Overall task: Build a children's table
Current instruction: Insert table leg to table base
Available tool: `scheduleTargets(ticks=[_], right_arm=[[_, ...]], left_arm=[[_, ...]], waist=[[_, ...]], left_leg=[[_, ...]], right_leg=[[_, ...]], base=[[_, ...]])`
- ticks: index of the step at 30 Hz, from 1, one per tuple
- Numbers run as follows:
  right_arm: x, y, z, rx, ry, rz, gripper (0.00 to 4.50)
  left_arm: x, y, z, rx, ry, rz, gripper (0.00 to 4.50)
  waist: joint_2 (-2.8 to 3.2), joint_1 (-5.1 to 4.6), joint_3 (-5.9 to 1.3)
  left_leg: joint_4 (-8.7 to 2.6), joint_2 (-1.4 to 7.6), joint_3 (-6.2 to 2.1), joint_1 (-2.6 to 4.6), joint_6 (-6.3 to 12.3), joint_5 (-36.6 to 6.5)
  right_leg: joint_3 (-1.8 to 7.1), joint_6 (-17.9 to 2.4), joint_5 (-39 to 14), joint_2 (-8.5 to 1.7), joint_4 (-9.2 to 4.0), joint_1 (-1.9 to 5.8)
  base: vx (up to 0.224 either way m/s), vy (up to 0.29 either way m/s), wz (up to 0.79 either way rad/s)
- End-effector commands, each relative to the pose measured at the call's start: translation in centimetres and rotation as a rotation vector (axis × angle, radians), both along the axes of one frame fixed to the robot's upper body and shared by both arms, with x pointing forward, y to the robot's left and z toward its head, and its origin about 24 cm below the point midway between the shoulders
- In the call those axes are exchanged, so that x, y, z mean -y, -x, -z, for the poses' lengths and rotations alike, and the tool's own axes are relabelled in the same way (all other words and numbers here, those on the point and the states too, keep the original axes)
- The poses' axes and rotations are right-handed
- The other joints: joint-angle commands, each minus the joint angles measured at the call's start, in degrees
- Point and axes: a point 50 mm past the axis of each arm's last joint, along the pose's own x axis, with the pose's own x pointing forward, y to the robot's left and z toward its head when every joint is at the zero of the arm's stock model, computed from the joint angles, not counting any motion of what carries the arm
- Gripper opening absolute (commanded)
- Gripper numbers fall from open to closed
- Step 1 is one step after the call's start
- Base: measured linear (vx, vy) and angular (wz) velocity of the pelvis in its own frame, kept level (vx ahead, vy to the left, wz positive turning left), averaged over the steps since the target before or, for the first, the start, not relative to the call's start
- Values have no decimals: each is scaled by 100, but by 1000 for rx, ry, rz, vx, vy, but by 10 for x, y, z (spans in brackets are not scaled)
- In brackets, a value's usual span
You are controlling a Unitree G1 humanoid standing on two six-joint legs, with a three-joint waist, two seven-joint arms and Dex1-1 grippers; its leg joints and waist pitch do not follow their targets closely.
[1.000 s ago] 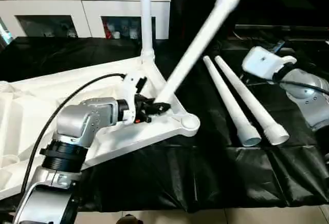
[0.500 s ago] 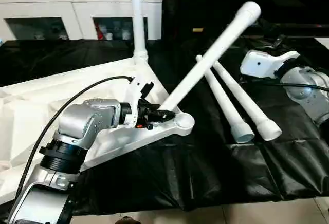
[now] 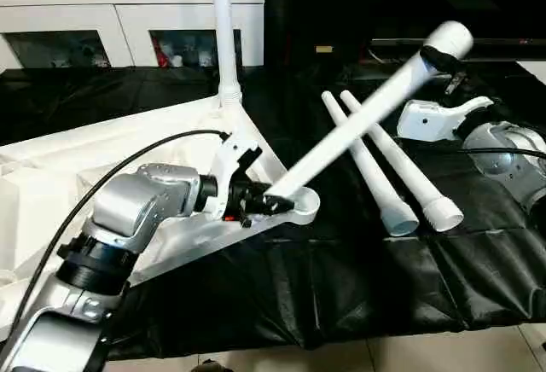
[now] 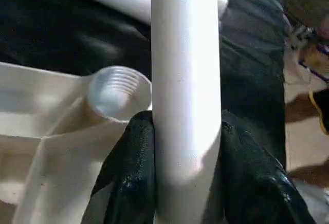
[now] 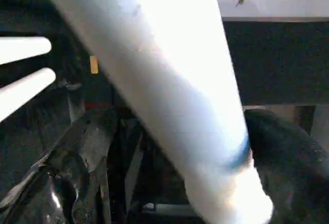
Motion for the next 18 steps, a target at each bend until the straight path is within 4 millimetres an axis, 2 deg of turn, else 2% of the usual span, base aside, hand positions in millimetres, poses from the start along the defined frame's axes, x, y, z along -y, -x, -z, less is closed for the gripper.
scheduleTargets(ticks=[1,5,9,18], right_arm=[[-1,-2,-3,6,14,-6,428],[-1,-2,1,-17,14,-8,428],[1,0,12,-128,-29,-3,391],[3,2,21,-203,-75,7,316]], left_arm=[[2,5,-4,25,-2,47,139],[1,8,-2,32,-23,78,139],[-2,8,-3,45,-32,86,139],[-4,9,-5,65,-41,98,139]], waist=[[-67,-18,-418],[-58,-26,-412],[-69,-36,-418],[-49,-21,-425]], left_leg=[[-302,178,-47,111,108,-1490],[-309,186,-54,110,68,-1570],[-300,176,-49,106,109,-1600],[-296,186,-53,109,117,-1504]], right_leg=[[288,-1001,-1406,-329,-388,305],[289,-962,-1495,-327,-391,295],[286,-969,-1468,-320,-390,300],[291,-1095,-1331,-323,-373,305]], base=[[0,0,0],[0,0,0],[0,0,0],[0,0,0]])
